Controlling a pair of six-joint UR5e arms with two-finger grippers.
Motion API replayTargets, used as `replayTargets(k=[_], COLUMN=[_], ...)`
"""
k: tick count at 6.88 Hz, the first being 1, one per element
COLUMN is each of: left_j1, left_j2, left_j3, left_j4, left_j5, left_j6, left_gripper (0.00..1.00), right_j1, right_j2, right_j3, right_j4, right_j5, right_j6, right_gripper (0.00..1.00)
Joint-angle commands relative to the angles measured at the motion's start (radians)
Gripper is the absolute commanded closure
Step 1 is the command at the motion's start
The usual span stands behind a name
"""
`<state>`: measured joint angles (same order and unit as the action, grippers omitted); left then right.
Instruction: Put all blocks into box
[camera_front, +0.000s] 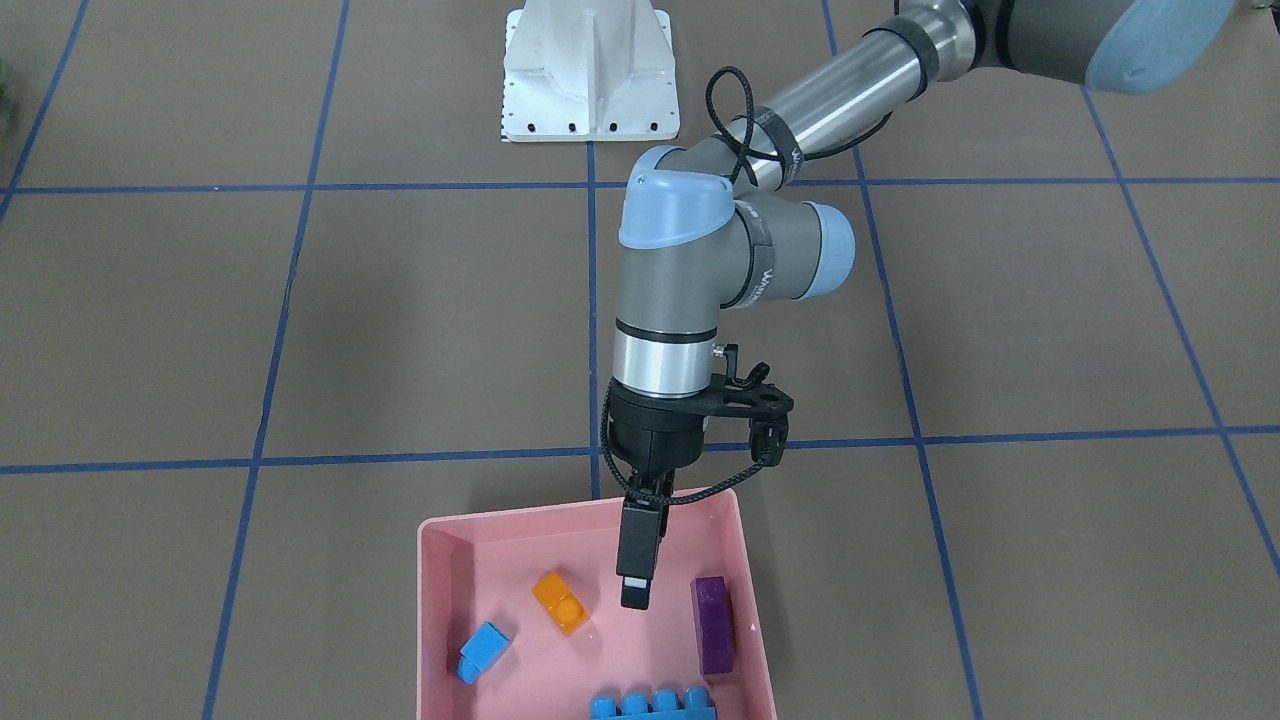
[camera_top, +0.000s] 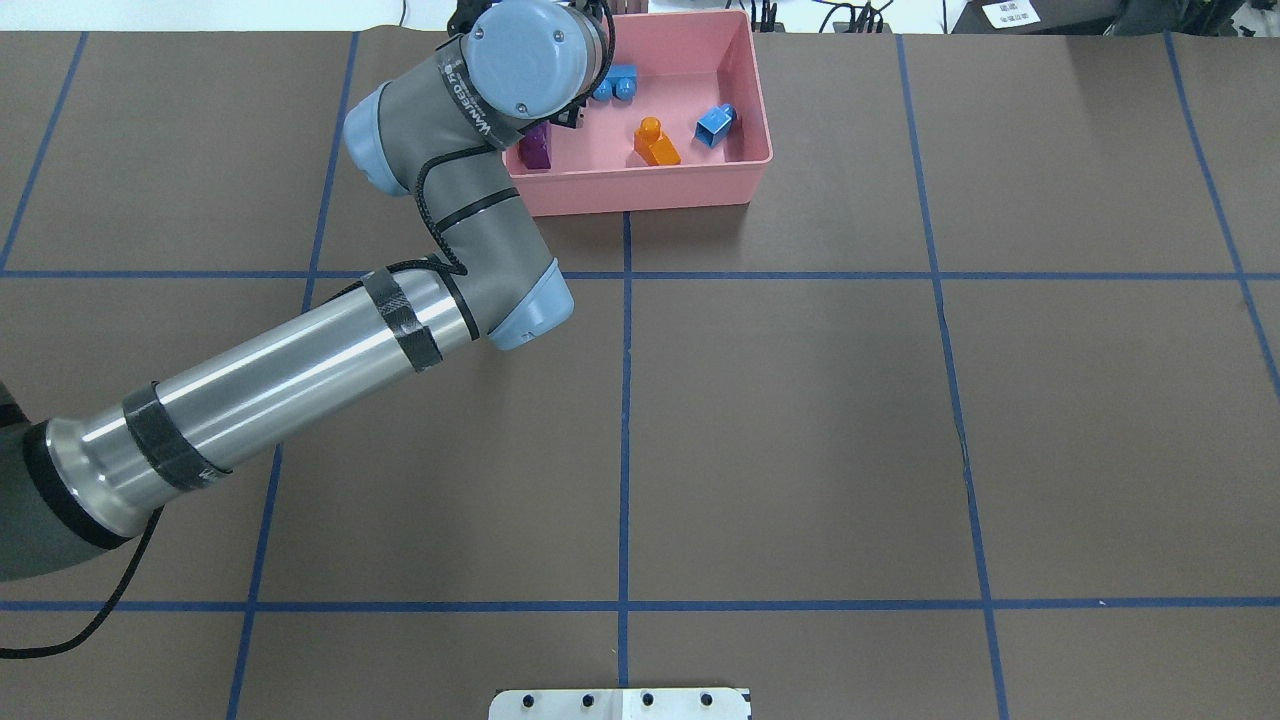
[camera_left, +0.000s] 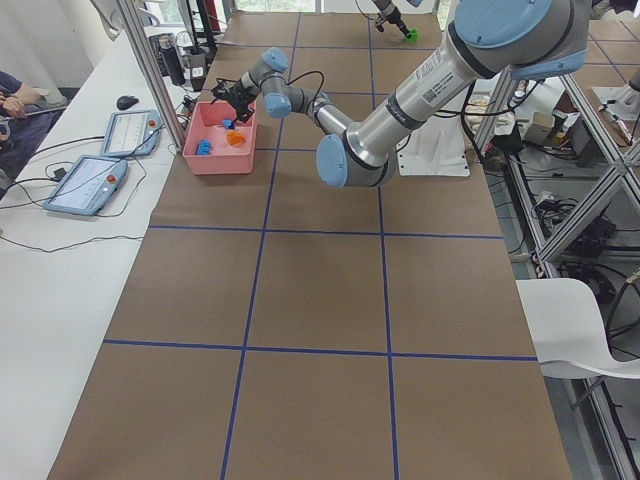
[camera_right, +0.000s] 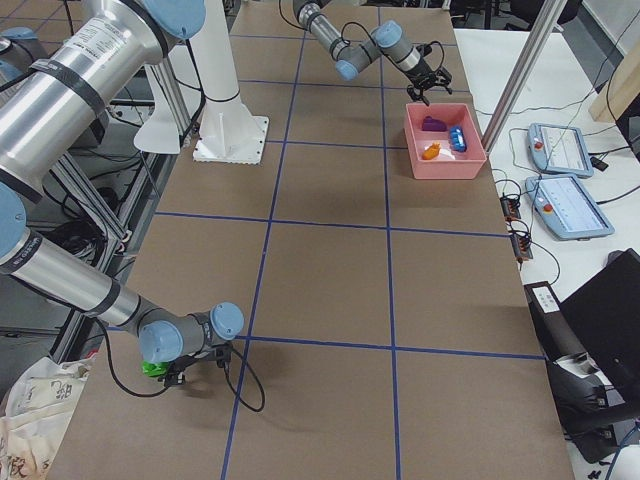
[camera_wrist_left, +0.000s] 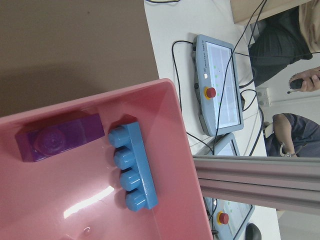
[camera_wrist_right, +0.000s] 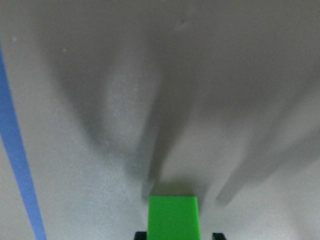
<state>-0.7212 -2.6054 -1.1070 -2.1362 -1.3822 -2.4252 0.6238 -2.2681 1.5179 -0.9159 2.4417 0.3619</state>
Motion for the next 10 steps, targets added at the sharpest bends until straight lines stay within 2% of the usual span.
replayTargets(k=[1,2,4,6,7,8,9,10], left_j1=[0.000,0.000,0.000,0.000,0.000,-0.001,-0.007,-0.007], left_j2=[0.002,0.001,0.001,0.002,0.001,0.002,0.005,0.042], left_j3=[-0.013,-0.013,-0.036,-0.034,-0.036,-0.051,-0.103,-0.169], left_j4=[0.009,0.019,0.039,0.039,0.039,0.057,0.135,0.191], left_j5=[-0.001,-0.001,-0.003,-0.003,-0.003,-0.003,-0.005,-0.012], left_j6=[0.002,0.002,0.002,0.000,0.000,-0.002,0.009,0.112], left_gripper=[0.00,0.00,0.00,0.00,0.00,0.00,0.00,0.00], right_j1=[-0.036,-0.038,-0.070,-0.043,0.029,0.165,0.254,0.360], right_j2=[-0.002,-0.045,-0.186,-0.202,-0.199,-0.194,-0.183,-0.124], right_j3=[0.001,0.008,0.140,0.162,0.180,0.223,0.252,0.272], right_j4=[0.049,0.098,0.118,0.117,0.115,0.109,0.108,0.092], right_j5=[-0.006,-0.004,-0.029,-0.033,-0.108,-0.172,-0.190,-0.200], right_j6=[0.028,0.043,0.054,0.057,0.055,0.055,0.054,0.052], right_gripper=[1.00,1.00,1.00,1.00,1.00,1.00,1.00,1.00])
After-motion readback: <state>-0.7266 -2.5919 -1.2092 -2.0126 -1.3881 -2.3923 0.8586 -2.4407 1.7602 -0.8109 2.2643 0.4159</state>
